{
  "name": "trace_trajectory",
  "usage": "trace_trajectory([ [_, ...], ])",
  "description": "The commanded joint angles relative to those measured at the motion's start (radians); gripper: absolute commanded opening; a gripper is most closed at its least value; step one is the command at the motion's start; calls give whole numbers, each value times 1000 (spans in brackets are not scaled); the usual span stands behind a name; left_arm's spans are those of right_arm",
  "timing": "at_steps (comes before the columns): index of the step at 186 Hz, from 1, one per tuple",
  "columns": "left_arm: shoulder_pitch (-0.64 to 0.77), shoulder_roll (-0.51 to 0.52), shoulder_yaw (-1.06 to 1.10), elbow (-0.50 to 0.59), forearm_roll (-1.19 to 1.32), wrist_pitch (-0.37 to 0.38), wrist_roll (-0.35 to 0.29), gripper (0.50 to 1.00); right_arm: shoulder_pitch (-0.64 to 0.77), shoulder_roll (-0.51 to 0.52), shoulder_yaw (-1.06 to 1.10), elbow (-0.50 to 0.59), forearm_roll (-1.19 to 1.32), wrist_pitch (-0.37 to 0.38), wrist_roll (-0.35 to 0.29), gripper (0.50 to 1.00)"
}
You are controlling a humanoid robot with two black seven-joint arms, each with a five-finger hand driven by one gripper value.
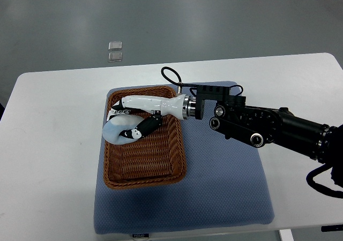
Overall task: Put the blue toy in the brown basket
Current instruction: 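Carry the blue toy with the right hand over the wicker basket, then open the right hand to release the toy into the basket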
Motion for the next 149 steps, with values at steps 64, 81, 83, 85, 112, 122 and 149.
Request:
trace_trajectory([
  [64, 0, 0, 0, 0, 0, 0, 1, 1000, -64, -7, 1, -8, 3, 6, -5, 797],
  [81, 1, 0, 0, 0, 0, 0, 1, 1000, -70, -19, 15, -8, 18, 7, -5, 866],
  [83, 0, 0, 0, 0, 0, 0, -1, 1000, -70, -19, 16, -8, 21, 7, -5, 868],
  [85, 0, 0, 0, 0, 0, 0, 1, 1000, -71, -21, 16, -8, 24, 7, -5, 868],
  [112, 1, 0, 0, 0, 0, 0, -1, 1000, -70, -59, 18, -8, 92, 4, -5, 897],
  [122, 1, 0, 0, 0, 0, 0, 1, 1000, -70, -76, 19, -8, 125, 6, -5, 897],
  [149, 0, 0, 0, 0, 0, 0, 1, 1000, -72, -120, 76, -8, 325, 35, -19, 899],
])
